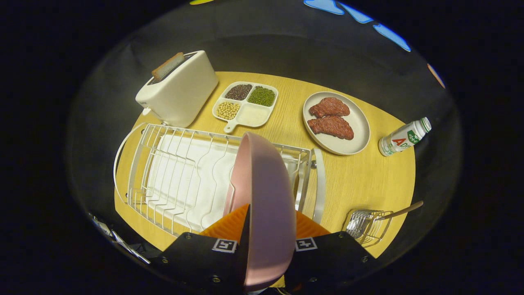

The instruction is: Take the plate from the dish rack, then take the spoon from the basket and place it into the plate.

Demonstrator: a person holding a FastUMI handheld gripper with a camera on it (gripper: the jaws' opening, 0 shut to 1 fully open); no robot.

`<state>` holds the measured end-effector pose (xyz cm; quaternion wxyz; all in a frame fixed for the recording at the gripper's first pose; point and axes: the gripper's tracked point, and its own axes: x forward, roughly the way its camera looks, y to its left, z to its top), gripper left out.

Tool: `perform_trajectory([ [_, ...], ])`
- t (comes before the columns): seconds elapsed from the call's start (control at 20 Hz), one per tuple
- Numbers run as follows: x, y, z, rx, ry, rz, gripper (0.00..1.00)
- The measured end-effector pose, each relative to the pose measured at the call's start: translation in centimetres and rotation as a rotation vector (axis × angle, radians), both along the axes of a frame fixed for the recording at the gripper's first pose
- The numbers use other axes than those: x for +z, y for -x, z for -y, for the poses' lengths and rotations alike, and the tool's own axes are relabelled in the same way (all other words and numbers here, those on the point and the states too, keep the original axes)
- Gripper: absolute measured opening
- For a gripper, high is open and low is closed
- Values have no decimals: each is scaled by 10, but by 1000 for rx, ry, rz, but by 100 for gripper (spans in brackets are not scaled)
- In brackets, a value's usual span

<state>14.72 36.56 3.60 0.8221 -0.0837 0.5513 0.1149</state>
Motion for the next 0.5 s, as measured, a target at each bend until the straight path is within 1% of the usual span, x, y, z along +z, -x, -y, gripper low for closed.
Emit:
perform_trajectory([
  [0.2,2,1,0,12,28,4,36],
  [0.35,5,-5,-3,47,75,12,35],
  [0.45,12,-13,-5,79,117,44,36],
  [0.5,24,-19,-8,68,120,62,35],
])
